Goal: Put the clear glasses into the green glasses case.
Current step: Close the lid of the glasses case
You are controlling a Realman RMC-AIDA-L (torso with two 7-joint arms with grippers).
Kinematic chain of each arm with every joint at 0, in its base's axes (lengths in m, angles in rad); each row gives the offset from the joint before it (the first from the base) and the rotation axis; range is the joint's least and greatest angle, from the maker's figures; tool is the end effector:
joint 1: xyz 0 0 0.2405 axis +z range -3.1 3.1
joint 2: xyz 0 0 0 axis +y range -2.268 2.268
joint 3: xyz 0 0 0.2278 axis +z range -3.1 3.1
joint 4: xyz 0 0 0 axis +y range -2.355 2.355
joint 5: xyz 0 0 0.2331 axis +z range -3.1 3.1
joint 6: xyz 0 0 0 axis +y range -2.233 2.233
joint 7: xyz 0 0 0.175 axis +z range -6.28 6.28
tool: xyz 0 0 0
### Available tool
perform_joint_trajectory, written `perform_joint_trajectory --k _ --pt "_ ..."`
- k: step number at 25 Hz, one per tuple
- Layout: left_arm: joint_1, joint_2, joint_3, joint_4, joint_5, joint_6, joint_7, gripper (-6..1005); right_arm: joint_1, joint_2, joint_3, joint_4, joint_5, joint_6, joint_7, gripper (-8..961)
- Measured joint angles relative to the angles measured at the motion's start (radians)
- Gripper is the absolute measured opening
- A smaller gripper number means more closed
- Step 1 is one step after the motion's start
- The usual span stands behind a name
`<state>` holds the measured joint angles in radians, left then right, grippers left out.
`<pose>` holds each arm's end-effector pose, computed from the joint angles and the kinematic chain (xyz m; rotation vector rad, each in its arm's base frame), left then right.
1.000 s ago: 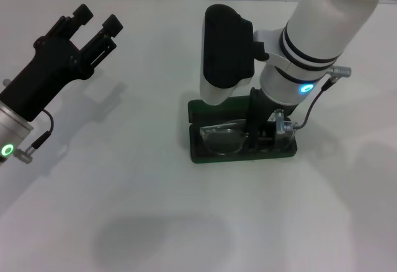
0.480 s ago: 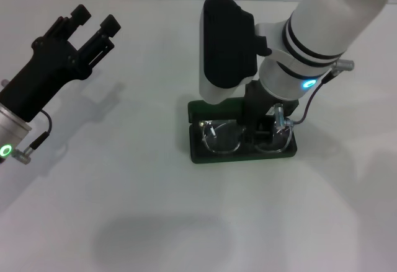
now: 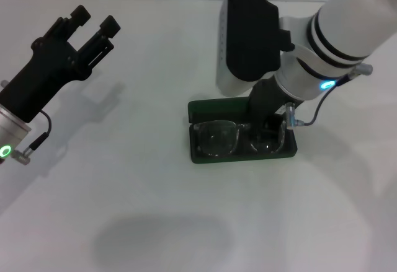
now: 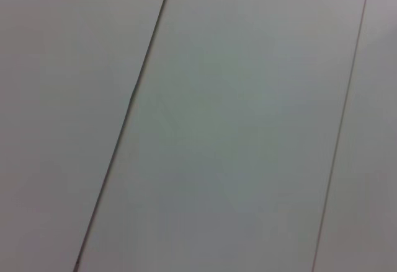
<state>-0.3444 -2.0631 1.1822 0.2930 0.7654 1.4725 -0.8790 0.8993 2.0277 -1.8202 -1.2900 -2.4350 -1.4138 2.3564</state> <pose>-0.2648 0.3328 0.0026 -1.9624 -0.6048 -1.2493 0.0531 0.3554 -0.0925 -2.8799 -0.1131 -0.6672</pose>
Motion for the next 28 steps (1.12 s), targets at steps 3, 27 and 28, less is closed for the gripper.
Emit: perform_joint_trajectory --k 3,27,28 --pt "-0.002 0.001 0.003 0.000 0.000 0.000 0.000 757 -0.023 0.000 0.014 -0.006 -0.002 0.007 -0.002 267" --pt "-0.054 0.005 0.004 0.000 0.113 -0.103 -0.074 757 -0.558 -0.008 0.581 0.105 0.690 -0.136 -0.807 276" --pt "-0.065 0.006 0.004 0.001 0.127 -0.126 -0.088 757 -0.566 -0.009 0.614 0.174 0.706 -0.176 -0.881 276"
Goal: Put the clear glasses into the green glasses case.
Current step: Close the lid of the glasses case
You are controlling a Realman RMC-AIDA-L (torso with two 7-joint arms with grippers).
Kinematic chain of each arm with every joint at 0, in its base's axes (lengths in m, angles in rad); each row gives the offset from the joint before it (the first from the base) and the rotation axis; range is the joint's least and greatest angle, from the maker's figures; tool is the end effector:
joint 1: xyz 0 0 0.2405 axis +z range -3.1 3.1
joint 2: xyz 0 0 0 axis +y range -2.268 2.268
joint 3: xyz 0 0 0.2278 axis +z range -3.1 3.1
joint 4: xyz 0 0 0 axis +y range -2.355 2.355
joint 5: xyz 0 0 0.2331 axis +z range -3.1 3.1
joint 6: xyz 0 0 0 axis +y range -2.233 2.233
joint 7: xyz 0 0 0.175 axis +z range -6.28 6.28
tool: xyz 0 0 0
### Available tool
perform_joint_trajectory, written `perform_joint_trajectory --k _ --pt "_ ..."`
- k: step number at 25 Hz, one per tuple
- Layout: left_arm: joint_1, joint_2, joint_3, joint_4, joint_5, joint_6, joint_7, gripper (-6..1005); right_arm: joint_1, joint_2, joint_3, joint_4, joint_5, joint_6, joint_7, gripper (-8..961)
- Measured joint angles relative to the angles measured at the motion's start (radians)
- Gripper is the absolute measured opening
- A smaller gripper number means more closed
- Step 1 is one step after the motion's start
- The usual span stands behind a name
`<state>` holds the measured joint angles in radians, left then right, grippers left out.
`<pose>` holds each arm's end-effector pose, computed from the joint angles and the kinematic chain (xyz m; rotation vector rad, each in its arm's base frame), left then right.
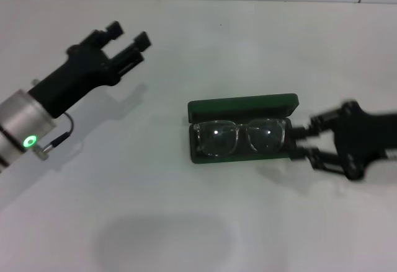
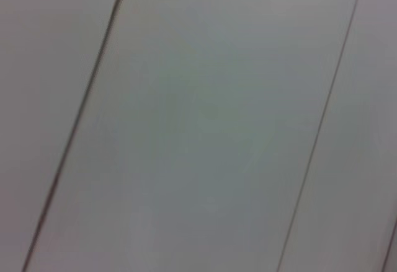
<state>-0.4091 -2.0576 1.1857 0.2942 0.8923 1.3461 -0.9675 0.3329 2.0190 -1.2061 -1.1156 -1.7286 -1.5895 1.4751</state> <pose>-0.2604 0.3505 -0.0219 -2.1027 -0.7090 -1.1398 0.1839 0.3209 0.0043 -2.9380 0.1692 0.5753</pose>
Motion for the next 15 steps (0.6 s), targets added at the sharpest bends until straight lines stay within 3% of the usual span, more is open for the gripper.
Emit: perform_joint_trajectory --k 6,12,15 --pt "-0.125 0.005 0.000 0.008 0.139 -0.167 -0.124 757 0.005 -0.003 0.185 0.422 0.049 -0.117 -0.375 279" --pt "-0.280 -0.019 0.000 0.010 0.356 -0.384 -0.278 757 0.019 0.001 0.175 0.634 0.045 -0.107 -0.588 428" --pt "-0.323 -0.033 0.004 0.010 0.444 -0.409 -0.312 757 0.022 0.002 0.168 0.672 0.050 -0.100 -0.630 517"
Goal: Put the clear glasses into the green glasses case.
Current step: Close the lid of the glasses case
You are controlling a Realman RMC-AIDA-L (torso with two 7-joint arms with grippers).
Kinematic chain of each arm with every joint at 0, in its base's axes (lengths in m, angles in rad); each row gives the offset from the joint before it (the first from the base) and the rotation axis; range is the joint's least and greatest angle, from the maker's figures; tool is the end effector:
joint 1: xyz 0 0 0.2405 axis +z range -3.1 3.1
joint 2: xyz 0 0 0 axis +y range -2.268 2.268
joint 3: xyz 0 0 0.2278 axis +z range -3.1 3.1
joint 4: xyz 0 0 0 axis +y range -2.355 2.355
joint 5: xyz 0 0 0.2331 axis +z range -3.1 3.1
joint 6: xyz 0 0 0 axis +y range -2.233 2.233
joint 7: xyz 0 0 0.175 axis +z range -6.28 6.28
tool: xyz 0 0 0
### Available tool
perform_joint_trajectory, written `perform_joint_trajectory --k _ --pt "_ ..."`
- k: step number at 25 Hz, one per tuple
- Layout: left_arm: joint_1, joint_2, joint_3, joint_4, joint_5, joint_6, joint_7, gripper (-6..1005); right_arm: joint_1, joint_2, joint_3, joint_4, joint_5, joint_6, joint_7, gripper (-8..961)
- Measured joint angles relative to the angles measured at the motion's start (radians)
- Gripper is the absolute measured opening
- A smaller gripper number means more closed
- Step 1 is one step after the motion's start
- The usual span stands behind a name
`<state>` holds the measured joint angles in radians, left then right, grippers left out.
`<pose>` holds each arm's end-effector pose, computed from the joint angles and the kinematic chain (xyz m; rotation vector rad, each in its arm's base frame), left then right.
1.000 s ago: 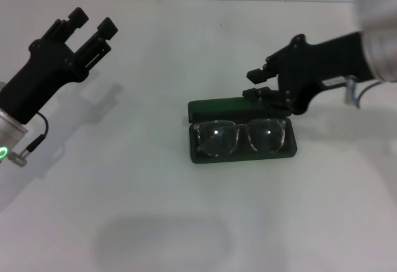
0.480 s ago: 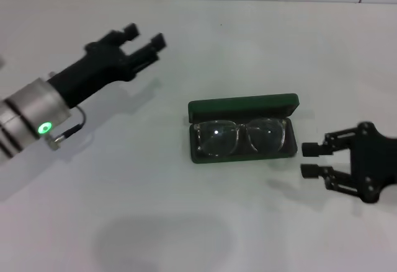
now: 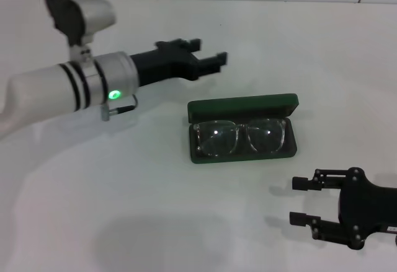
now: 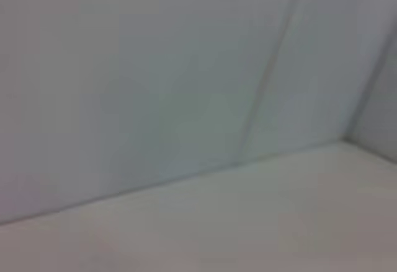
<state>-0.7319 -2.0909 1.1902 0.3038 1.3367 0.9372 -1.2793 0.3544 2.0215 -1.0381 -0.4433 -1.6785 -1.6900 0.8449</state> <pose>-0.2032 0.4158 -0.0955 -2.4591 -0.7948 -0.6776 0.2629 0.2590 -0.0458 -2.8330 0.1798 0.8974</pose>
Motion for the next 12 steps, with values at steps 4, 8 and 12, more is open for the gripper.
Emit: perform_joint_trajectory --k 4,8,12 --pt "-0.013 -0.009 0.055 0.000 -0.006 -0.010 -0.005 757 0.012 0.000 -0.001 0.020 -0.003 0.026 -0.005 516" --pt "-0.020 -0.012 0.109 0.001 -0.041 -0.020 -0.004 757 0.032 0.000 -0.009 0.037 -0.004 0.038 -0.007 515" --pt "-0.022 -0.014 0.157 0.005 -0.046 -0.010 -0.006 757 0.037 0.000 -0.010 0.041 -0.005 0.044 -0.008 514"
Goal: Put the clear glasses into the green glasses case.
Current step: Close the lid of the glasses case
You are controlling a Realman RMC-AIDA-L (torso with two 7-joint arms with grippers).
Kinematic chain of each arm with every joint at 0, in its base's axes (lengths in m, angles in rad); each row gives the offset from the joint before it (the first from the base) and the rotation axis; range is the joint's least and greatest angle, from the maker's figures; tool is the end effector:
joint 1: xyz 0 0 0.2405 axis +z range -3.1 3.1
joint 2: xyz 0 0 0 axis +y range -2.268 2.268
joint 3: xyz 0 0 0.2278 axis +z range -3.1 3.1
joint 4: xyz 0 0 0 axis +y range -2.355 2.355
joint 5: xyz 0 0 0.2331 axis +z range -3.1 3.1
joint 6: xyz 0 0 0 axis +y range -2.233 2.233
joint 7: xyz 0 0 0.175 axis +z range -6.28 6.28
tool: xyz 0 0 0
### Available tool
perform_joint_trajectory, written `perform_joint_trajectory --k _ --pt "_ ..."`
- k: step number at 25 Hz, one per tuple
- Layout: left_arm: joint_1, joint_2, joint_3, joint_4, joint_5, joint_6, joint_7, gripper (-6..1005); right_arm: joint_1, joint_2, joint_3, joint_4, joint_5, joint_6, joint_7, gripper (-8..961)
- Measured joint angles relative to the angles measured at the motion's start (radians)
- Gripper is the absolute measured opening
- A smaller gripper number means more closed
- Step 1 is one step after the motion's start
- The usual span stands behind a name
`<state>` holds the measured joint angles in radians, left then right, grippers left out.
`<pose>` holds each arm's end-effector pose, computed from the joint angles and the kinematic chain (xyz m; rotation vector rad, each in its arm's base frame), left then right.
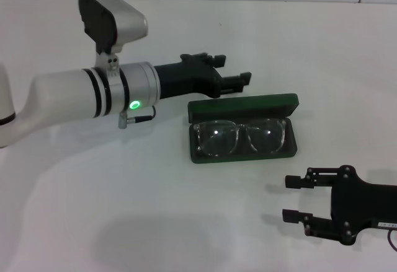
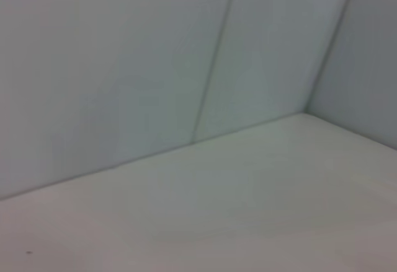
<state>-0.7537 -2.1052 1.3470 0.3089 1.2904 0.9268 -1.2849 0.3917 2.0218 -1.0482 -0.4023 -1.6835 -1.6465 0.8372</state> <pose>-0.1869 0.4031 -0.1198 -2.5807 -0.7285 -0.6233 0.2618 0.2655 -0.0550 -2.8484 0.1874 0.8621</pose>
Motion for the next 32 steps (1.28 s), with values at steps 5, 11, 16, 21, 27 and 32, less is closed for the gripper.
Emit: perform_joint_trajectory --k 5,11,16,21,27,32 --pt "0.006 -0.001 0.041 0.010 0.000 0.037 0.003 757 0.003 0.001 0.000 0.001 0.000 0.004 0.000 513" --pt "0.017 -0.001 0.047 0.010 -0.001 0.079 0.029 757 0.008 0.002 0.001 0.002 0.000 0.018 0.004 512" --pt "0.031 -0.001 0.048 0.011 -0.002 0.080 0.044 757 0.009 0.002 0.001 0.003 0.005 0.019 0.005 514" --pt "0.052 0.000 0.049 0.011 -0.004 0.080 0.080 757 0.016 0.002 -0.001 0.005 0.008 0.031 0.005 512" --pt "0.081 -0.001 0.049 0.010 -0.008 0.086 0.131 756 0.031 0.001 -0.001 0.015 0.008 0.049 0.006 510" --pt "0.111 -0.001 0.049 0.006 -0.039 0.093 0.189 756 0.054 0.001 -0.001 0.034 0.009 0.060 0.006 508"
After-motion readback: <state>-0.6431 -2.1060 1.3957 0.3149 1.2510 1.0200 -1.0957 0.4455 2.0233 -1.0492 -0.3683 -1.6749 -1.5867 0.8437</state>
